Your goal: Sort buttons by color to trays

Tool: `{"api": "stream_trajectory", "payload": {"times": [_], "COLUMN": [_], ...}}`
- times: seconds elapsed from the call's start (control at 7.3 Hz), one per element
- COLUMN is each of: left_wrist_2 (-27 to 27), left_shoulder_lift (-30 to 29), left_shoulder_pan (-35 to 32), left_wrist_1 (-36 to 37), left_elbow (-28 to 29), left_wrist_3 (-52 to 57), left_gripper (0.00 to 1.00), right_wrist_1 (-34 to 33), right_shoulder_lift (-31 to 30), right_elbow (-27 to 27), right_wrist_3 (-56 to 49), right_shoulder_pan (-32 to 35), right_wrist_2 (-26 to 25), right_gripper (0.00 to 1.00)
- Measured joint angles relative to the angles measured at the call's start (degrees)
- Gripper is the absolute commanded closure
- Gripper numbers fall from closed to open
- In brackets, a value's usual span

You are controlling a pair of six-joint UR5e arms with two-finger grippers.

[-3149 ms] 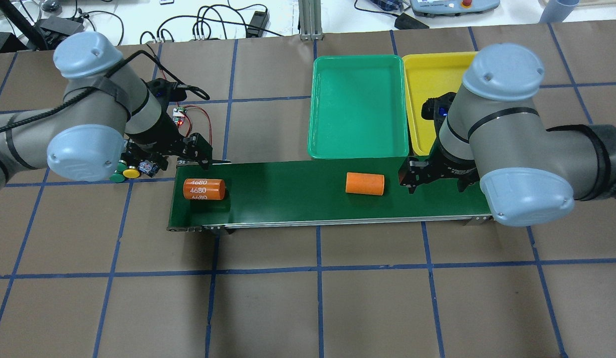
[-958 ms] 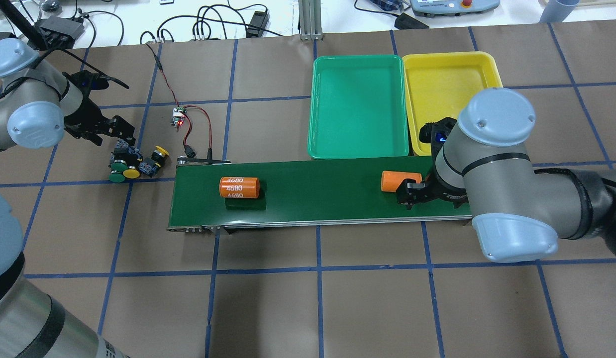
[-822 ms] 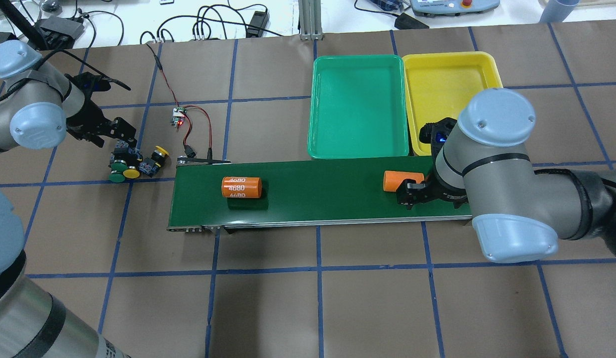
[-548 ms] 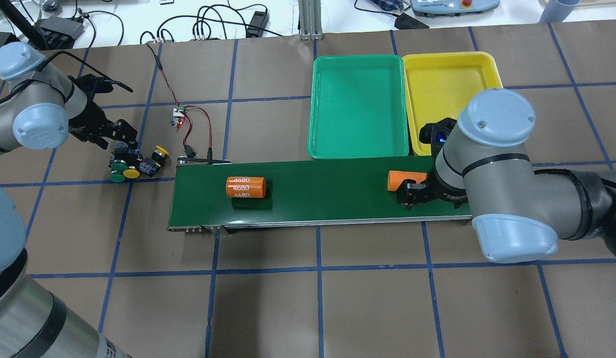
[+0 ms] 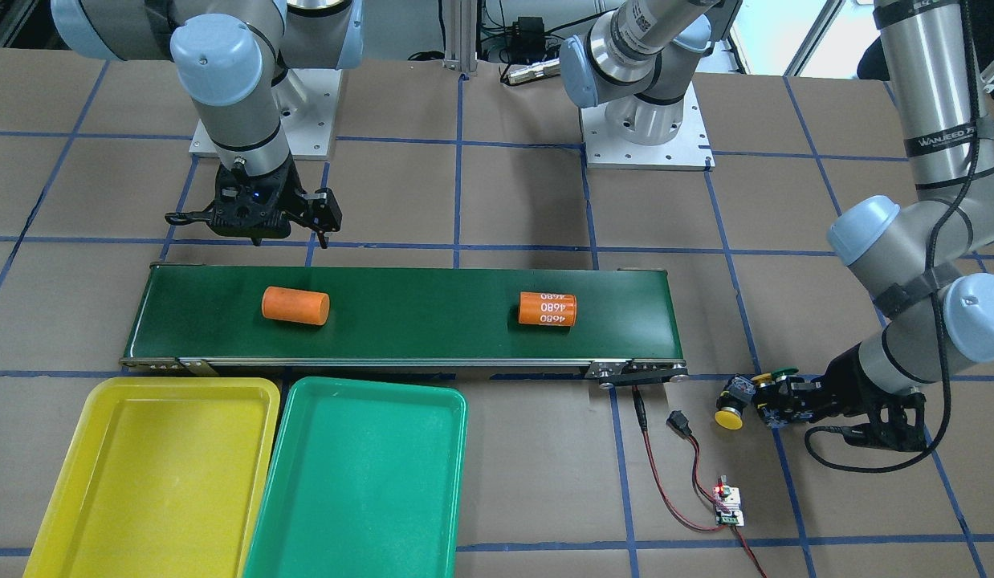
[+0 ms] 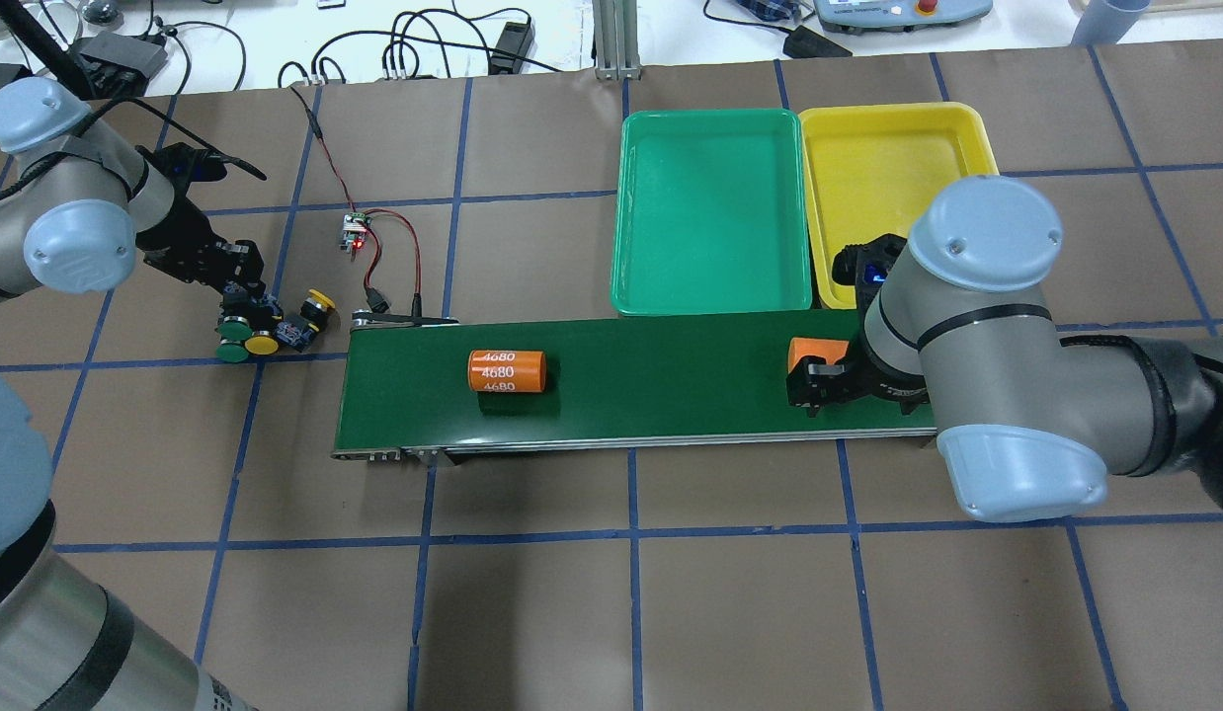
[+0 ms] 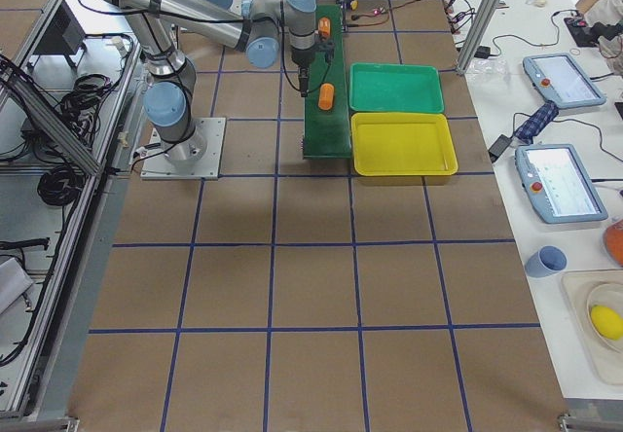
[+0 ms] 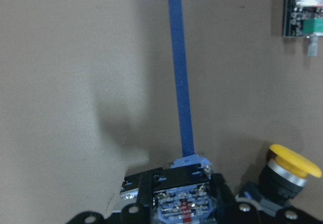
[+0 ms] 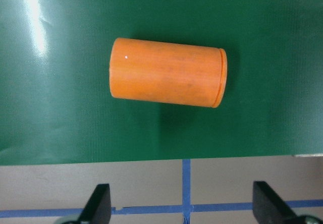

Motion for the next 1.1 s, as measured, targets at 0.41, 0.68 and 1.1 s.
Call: {"api": "stream_trajectory", "payload": {"times": [0.41, 0.68, 1.1], "left_wrist_2": [-0.5, -0.6, -0.8], "left_shoulder_lift": [6.5, 11.1, 15.9], "left_shoulder_pan": [-4.4, -10.1, -13.9], "left_wrist_1": [-7.5, -9.5, -3.9], "left_elbow": [-0.2, -3.4, -14.5], "left_wrist_3": [-2.7, -8.3, -12.0], "left_gripper": [1.0, 1.0, 1.0], "right_wrist_1": [0.0, 0.0, 0.0], "right_shoulder_lift": [0.0, 0.0, -0.1], "right_elbow": [0.0, 0.0, 0.1], "right_wrist_3": [0.0, 0.0, 0.0], "right_shoulder_pan": [0.0, 0.0, 0.0], "right_wrist_2": [0.0, 0.0, 0.0], "right_gripper": [0.0, 0.0, 0.0]}}
